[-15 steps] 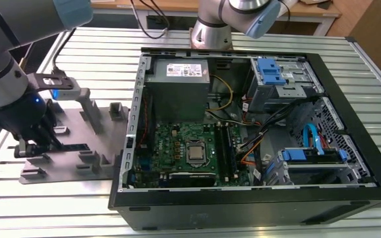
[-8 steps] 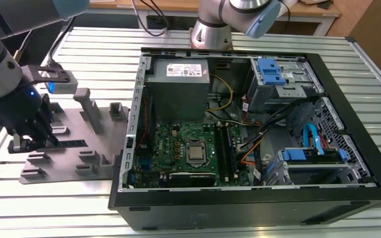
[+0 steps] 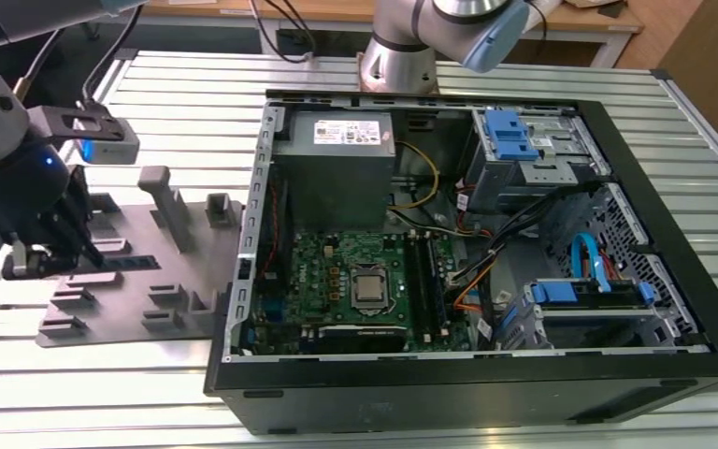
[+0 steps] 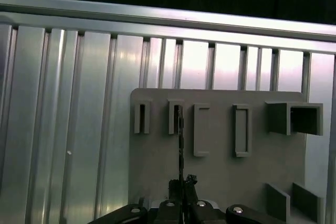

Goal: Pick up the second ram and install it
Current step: 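Pick up the second ram and move it above second insertion slot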

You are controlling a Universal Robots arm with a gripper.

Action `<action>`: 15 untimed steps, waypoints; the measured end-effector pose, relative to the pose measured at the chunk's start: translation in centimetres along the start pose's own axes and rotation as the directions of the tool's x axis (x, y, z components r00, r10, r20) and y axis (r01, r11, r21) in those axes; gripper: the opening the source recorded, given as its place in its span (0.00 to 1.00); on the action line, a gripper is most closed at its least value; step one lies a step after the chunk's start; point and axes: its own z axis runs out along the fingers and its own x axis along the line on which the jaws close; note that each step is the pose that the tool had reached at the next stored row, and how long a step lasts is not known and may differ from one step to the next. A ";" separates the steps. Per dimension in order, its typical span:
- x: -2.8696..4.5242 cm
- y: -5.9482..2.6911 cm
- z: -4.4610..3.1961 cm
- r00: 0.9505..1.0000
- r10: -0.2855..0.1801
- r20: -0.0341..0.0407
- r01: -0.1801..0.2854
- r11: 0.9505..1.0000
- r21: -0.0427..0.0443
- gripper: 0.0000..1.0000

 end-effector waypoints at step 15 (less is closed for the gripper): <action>-0.10 0.05 -3.00 1.000 0.000 0.003 0.000 1.000 0.000 0.11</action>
